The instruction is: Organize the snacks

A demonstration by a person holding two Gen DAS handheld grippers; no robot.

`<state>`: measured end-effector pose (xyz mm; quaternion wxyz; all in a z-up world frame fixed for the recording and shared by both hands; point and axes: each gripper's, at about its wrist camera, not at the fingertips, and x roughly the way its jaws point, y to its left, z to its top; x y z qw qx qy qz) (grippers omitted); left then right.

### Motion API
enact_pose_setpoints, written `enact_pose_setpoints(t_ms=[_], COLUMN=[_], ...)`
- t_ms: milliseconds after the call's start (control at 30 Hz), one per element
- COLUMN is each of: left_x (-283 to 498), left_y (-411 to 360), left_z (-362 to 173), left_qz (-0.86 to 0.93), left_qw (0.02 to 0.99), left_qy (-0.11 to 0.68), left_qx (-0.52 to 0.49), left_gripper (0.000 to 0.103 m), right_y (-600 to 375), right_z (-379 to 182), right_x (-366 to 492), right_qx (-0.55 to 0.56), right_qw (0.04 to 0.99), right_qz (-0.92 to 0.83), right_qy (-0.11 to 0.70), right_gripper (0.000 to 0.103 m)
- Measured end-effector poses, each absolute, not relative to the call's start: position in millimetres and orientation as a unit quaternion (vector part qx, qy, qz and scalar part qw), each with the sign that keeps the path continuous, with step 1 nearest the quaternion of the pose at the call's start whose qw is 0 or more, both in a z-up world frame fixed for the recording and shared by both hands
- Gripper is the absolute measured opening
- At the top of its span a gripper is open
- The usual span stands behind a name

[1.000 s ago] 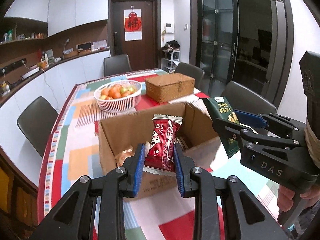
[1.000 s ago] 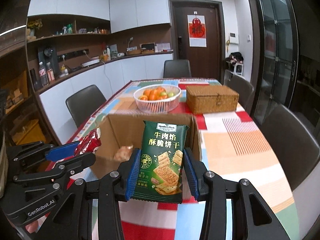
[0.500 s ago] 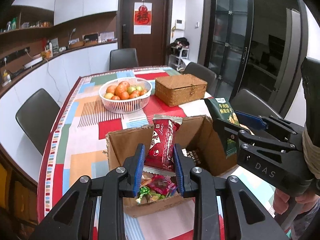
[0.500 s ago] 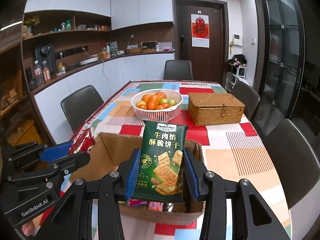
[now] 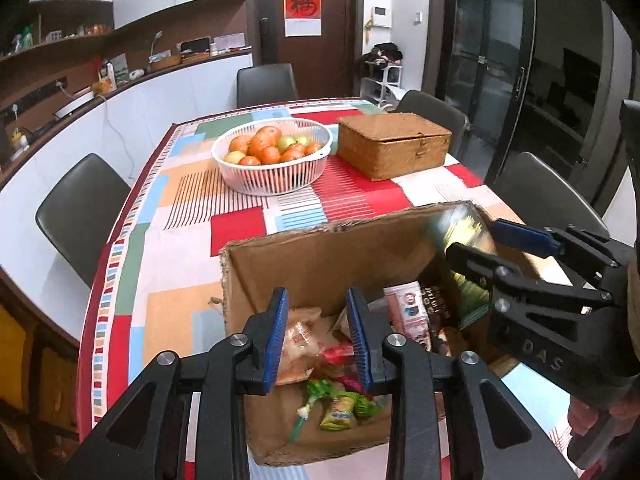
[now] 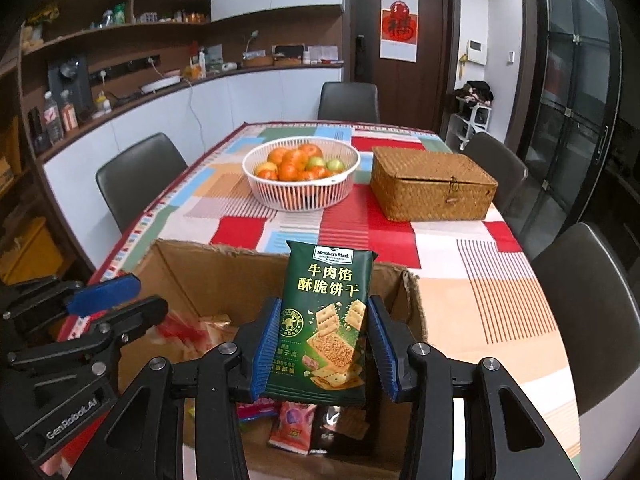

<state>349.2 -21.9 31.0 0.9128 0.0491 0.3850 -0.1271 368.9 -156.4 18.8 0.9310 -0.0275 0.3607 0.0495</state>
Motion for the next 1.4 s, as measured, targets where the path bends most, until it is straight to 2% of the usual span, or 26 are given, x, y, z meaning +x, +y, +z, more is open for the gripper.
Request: enact_pose_setpoints(t_ms=[67,200,267,333,467,533,800,1100,1400], left_x=[347.4,337.1,327.8,318.4,292.6,279.8,223.1,171.4,131.8], left_y=[-19.2,-16.5,-14.6,-11.9,-2.7,1.0,0.4,-1.3,-5.0], left_z=[28.7,29.9,33.1,37.2,48.3,52.9,64.0,66.3,70.7], left_qz=[-0.116,-0.101,-0.092,-0.082,-0.062,-0.056,-0.024,-0.034,-0.029], left_qw=[0.913,0.918,0.922,0.928,0.940,0.943,0.960,0.965,0.968], left_qy=[0.388,0.381,0.373,0.361,0.335,0.326,0.273,0.256,0.243], left_qx=[0.047,0.049,0.047,0.044,0.032,0.028,0.050,0.045,0.061], left_gripper=[0.032,0.040,0.046,0.058,0.068,0.079,0.099,0.103,0.103], right_y=[-154.9,-156.4,-157.9,-159.5,-163.1,-165.5,-172.3,-174.3,-177.0], right_z=[14.2,9.4,8.2,9.0,16.6,21.7,39.8,51.3,47.6], right_x=[369.2,363.3,360.2,351.4,329.0,315.3,252.2,188.0,146.2], right_qx=[-0.034,-0.034,-0.028,-0.023,-0.011,-0.004,0.008,-0.020,-0.029], right_qw=[0.928,0.928,0.927,0.928,0.936,0.942,0.959,0.969,0.971], right_qz=[0.047,0.041,0.043,0.045,0.041,0.035,0.019,0.010,-0.004], right_qy=[0.367,0.368,0.372,0.369,0.350,0.335,0.284,0.247,0.238], right_gripper=[0.059,0.062,0.062,0.062,0.076,0.078,0.088,0.094,0.094])
